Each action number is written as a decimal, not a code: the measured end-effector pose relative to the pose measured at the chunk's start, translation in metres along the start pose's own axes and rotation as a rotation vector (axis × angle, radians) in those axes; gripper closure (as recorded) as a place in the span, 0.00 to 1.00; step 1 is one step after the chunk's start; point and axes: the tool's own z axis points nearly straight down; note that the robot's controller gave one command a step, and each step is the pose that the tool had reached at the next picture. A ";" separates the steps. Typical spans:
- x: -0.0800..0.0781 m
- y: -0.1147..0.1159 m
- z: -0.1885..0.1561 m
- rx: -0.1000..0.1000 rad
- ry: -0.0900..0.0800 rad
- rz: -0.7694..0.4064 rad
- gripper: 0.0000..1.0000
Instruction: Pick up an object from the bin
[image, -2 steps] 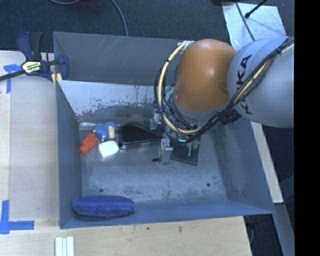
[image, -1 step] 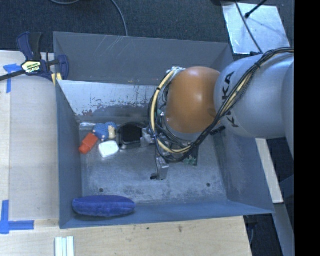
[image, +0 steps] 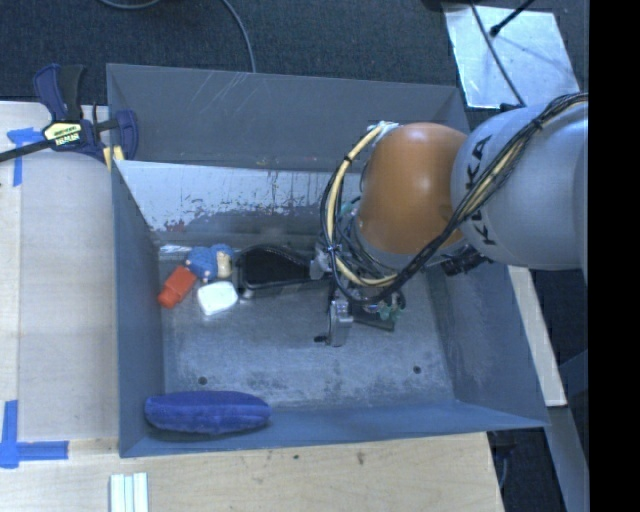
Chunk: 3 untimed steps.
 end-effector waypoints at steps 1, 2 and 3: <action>-0.053 0.005 -0.013 -0.001 -0.003 -0.087 0.00; -0.064 -0.008 0.049 -0.002 0.007 -0.300 0.00; -0.068 -0.008 0.044 -0.001 -0.008 -0.297 1.00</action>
Offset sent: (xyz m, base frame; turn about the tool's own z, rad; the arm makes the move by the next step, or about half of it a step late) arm 0.0506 0.0050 0.0121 -0.0868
